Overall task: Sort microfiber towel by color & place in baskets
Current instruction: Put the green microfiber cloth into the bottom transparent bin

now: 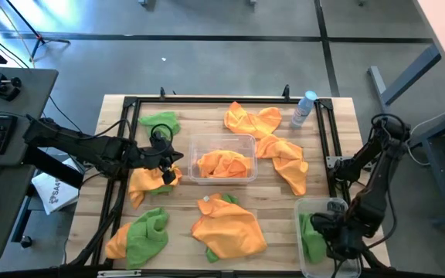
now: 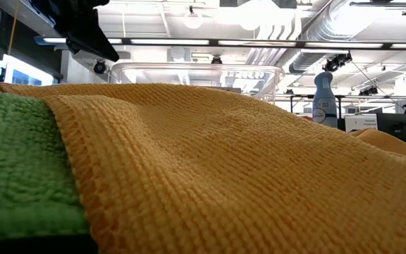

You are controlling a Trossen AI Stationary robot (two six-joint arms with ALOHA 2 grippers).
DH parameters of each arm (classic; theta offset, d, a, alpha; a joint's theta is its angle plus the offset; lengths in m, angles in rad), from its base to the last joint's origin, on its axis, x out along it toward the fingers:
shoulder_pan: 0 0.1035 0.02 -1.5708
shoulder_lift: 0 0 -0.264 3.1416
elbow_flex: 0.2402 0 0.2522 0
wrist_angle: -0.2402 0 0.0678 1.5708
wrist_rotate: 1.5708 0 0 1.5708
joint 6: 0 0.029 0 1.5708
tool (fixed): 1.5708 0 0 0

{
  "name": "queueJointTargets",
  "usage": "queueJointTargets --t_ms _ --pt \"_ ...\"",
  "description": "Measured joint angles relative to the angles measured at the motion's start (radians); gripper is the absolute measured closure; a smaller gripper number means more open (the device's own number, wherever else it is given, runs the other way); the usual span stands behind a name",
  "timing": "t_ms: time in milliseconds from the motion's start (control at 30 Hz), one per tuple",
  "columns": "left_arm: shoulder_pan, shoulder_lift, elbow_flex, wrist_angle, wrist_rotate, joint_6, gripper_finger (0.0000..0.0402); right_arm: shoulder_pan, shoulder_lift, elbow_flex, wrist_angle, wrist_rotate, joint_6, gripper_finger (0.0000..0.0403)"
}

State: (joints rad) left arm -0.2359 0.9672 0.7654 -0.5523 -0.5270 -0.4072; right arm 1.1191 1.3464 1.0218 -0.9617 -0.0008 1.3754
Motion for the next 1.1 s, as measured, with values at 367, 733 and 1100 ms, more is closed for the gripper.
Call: queueJointTargets --t_ms 367,733,1100 --pt "0.000 0.000 0.000 0.000 0.000 0.003 0.0401 0.000 -0.001 0.017 -0.010 -0.002 0.012 0.0305" --pt "0.000 0.000 0.000 0.001 0.000 0.016 0.0401 0.000 -0.001 0.240 -0.307 0.077 -0.014 0.0280" --pt "0.000 -0.001 0.000 0.033 -0.007 0.017 0.0401 -0.107 -0.002 0.337 -0.510 0.571 0.059 0.0387"
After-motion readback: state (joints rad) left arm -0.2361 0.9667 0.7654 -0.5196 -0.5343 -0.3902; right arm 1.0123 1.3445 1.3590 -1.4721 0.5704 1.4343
